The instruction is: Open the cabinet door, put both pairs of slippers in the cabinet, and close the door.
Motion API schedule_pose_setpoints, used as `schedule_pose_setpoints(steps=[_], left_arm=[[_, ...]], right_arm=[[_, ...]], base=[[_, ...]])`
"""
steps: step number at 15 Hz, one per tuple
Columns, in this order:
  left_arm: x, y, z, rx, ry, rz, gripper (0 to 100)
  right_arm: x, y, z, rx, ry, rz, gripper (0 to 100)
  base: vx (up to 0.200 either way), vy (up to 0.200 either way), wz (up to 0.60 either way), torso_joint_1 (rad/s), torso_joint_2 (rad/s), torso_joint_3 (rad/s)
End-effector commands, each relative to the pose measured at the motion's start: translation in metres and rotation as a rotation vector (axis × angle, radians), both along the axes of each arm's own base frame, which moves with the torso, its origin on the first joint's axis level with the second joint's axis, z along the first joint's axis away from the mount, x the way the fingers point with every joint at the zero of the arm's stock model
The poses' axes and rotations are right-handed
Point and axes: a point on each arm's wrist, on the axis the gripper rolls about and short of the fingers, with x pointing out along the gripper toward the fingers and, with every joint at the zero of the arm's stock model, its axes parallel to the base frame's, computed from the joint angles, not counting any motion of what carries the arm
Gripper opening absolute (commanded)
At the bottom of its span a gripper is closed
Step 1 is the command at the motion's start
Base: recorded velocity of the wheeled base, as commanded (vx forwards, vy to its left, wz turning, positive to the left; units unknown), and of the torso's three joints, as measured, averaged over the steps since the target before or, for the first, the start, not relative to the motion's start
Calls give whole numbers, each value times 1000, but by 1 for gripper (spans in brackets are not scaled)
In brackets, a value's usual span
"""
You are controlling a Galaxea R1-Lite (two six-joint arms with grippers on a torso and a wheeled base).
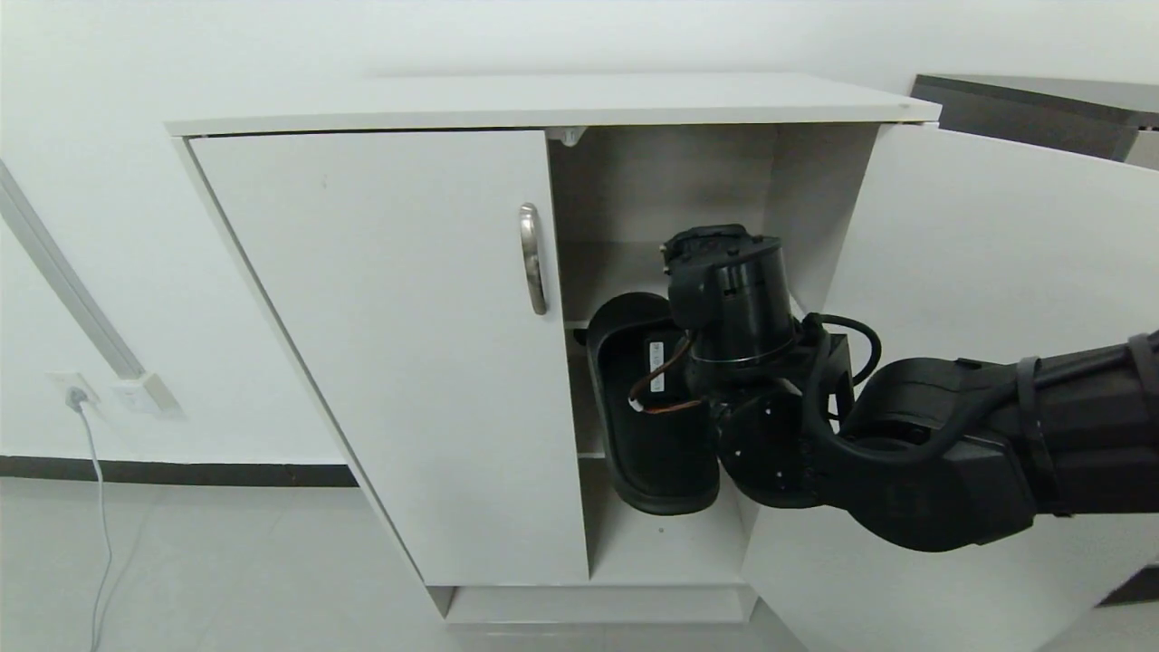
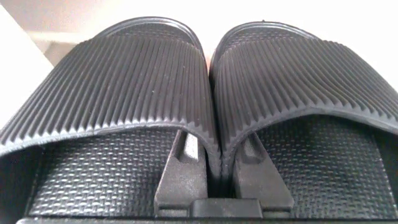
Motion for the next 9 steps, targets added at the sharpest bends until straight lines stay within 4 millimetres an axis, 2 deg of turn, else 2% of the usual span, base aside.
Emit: schedule_pose_setpoints(steps=[1, 8, 9], left_arm=[[0, 0, 0, 0, 2, 1, 0], [0, 0, 0, 0, 2, 1, 0], [0, 0, 0, 0, 1, 1, 0]], right_arm=[[0, 0, -1, -3, 2, -1, 0], [0, 0, -1, -3, 2, -1, 0], [0, 0, -2, -6, 5, -1, 0]], base=[[200, 0, 0, 2, 2, 2], [200, 0, 0, 0, 4, 2], [0, 0, 0, 0, 0, 0]])
